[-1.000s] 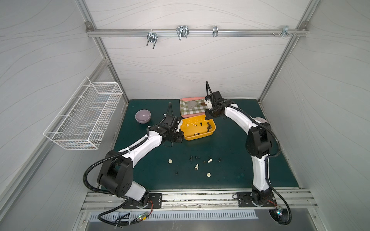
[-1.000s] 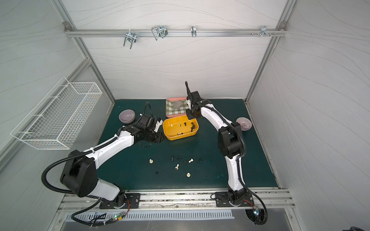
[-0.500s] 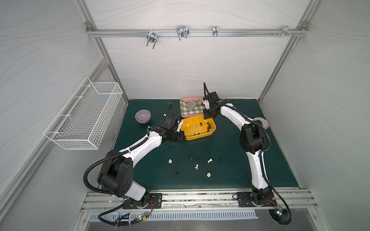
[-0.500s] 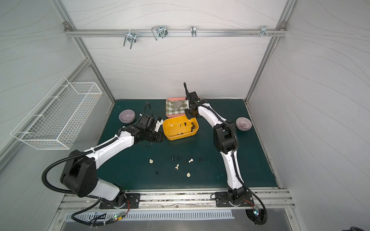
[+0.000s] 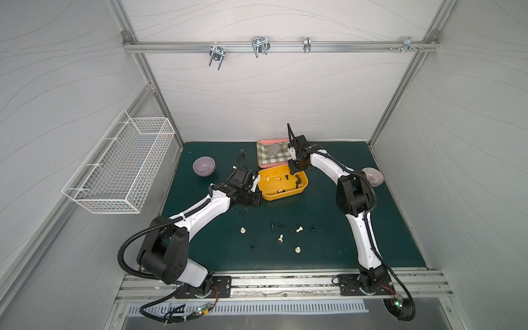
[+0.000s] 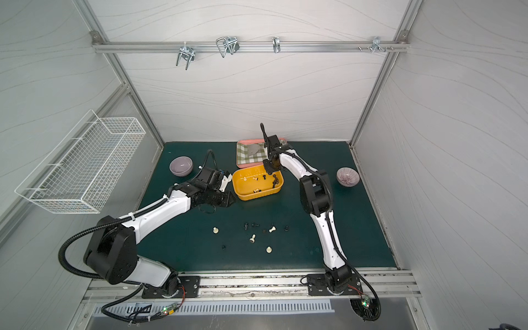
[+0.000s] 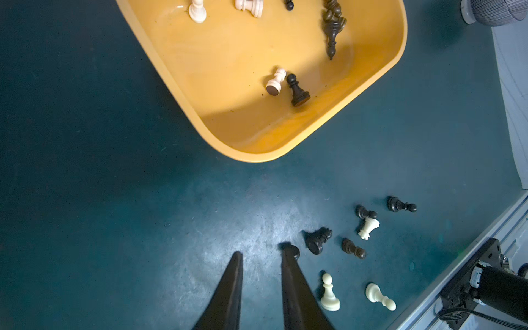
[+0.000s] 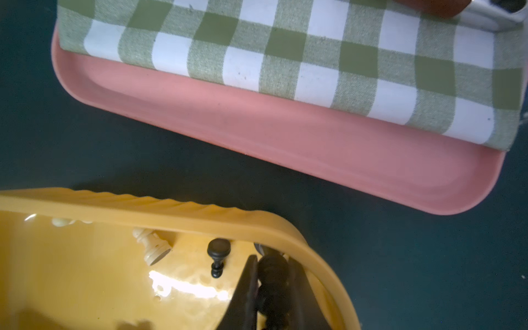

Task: Put the chess pieces into the storage box
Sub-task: Place the chess piece in the storage box.

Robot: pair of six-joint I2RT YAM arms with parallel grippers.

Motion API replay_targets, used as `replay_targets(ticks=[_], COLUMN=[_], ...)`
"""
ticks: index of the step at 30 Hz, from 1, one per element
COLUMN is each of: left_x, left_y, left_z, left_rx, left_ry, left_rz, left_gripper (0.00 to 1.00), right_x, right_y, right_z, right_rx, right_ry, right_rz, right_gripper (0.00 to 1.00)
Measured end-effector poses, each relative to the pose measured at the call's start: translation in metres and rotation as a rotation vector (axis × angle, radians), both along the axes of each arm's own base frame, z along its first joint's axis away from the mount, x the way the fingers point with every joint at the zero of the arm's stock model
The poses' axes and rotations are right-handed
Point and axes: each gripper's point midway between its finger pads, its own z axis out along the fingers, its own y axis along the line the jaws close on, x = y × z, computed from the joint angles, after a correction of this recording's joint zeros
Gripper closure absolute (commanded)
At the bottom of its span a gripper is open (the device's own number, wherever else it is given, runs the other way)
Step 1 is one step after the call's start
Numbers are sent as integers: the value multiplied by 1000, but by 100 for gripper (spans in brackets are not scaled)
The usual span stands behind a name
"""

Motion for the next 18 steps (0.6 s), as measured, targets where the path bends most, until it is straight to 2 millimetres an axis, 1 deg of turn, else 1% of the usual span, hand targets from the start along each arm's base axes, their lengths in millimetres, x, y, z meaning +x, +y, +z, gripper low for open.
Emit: replay_targets(ticks=[3,5,9,15,18], left_x=[-1,-1,-3,-5,-6], left_y=[0,1,1,1,1], left_z=[-1,-2,-3,-7,-7], left_rx=[0,1,0,-6,-6], left_ry=[1,4,12,22,22], left_rz=[0,1,6,12,12], left_gripper=[74,74,74,74,74], right_x=[0,-1,-1,-2,-2], right_y=[2,3,2,1,1], right_z=[0,0,0,1,7], right_rx=[2,2,-4,-10,-6], right_ry=[-1,0,-1,-1,-10], right_rz=[1,0,2,1,0], right_gripper=[79,73,67,65,64])
